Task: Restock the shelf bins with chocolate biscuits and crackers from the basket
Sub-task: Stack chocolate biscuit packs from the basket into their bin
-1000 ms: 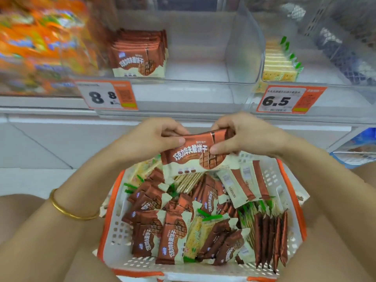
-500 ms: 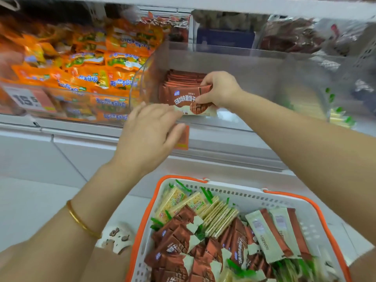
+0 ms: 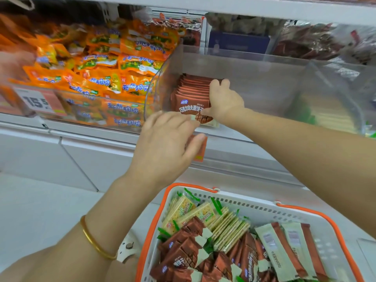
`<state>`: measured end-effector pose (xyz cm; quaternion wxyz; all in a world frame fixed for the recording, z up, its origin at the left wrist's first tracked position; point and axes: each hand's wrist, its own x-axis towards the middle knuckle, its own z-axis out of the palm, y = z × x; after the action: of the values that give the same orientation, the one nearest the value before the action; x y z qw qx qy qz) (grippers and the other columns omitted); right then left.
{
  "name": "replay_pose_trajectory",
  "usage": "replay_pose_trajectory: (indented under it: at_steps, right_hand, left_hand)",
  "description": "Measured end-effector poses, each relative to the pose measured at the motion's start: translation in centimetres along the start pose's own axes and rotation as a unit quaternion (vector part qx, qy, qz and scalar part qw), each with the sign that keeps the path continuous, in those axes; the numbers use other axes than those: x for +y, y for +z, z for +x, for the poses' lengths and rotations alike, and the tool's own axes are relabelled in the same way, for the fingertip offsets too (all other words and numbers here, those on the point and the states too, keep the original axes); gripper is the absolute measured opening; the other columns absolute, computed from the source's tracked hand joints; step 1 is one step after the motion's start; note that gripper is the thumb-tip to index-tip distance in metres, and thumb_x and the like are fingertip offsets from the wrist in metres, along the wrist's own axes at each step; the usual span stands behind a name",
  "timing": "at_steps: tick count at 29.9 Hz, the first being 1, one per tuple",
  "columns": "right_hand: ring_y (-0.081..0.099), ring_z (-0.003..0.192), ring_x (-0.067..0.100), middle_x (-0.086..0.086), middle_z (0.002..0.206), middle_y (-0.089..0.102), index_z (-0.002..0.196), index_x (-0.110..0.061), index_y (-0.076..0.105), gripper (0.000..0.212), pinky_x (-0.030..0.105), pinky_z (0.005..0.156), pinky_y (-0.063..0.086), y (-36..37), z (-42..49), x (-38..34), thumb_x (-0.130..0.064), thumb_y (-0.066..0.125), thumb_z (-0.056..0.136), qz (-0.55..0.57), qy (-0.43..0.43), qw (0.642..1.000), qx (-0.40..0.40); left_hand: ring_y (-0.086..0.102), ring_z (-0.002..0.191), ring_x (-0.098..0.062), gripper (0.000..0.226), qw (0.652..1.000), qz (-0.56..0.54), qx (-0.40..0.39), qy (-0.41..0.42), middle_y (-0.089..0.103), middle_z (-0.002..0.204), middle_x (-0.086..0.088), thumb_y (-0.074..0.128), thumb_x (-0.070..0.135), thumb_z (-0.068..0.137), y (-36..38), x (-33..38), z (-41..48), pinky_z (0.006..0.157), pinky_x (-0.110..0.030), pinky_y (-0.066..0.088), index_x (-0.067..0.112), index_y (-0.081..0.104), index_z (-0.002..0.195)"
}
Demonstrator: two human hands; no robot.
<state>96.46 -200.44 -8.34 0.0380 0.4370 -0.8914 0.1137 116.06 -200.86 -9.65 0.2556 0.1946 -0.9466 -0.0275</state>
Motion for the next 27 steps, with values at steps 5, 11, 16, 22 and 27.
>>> replay_pose_trajectory:
  at_steps: [5,11,16,22,27]
  right_hand:
    - [0.056,0.090,0.030,0.013,0.128,0.038,0.127,-0.009,0.035,0.066,0.035,0.063,0.036,-0.5,-0.5,0.3,-0.039,0.072,0.081,-0.034,-0.010,0.999,0.009]
    - [0.057,0.095,0.031,0.011,0.119,0.045,0.119,-0.012,0.041,0.052,0.035,0.067,0.038,-4.9,-3.3,0.2,-0.031,0.073,0.081,0.027,-0.015,0.999,0.043]
    - [0.059,0.052,0.015,-0.002,0.066,0.052,0.073,-0.023,0.043,0.032,0.019,0.041,0.040,-9.4,-15.9,1.5,-0.014,0.073,0.077,0.317,-0.087,0.944,0.034]
    - [0.060,0.087,0.021,-0.004,0.094,0.060,0.095,-0.015,0.060,0.009,0.027,0.068,0.044,5.8,-20.4,5.6,-0.014,0.064,0.087,0.130,-0.040,0.945,-0.296]
    - [0.056,0.096,0.027,0.010,0.101,0.057,0.107,-0.008,0.052,0.028,0.031,0.070,0.039,15.7,-21.8,4.1,-0.027,0.063,0.090,0.169,-0.038,0.939,-0.297]
  left_hand:
    - [0.053,0.115,-0.020,0.048,1.000,-0.001,0.003,-0.001,0.065,0.117,0.002,0.033,0.045,0.092,0.0,0.1,-0.1,0.104,-0.038,0.026,0.018,0.065,0.116]
    - [0.056,0.107,-0.027,0.031,0.991,-0.015,0.121,0.058,0.065,0.114,-0.003,0.047,0.027,0.091,-1.2,1.0,-1.1,0.096,-0.040,0.034,0.011,0.067,0.109]
    - [0.057,0.082,-0.032,0.018,0.985,-0.046,0.105,0.126,0.066,0.092,-0.008,0.052,0.009,0.086,-0.4,4.1,-5.1,0.067,-0.043,0.044,0.005,0.068,0.094]
    - [0.054,0.100,-0.023,0.039,0.970,0.012,-0.239,0.054,0.063,0.100,0.002,0.031,0.035,0.093,3.7,4.2,-9.0,0.072,-0.036,0.051,0.018,0.065,0.103]
    - [0.046,0.116,-0.020,0.030,0.951,0.064,-0.302,0.006,0.058,0.121,0.002,0.039,0.028,0.097,5.7,3.0,-8.2,0.085,-0.035,0.047,0.020,0.059,0.118]
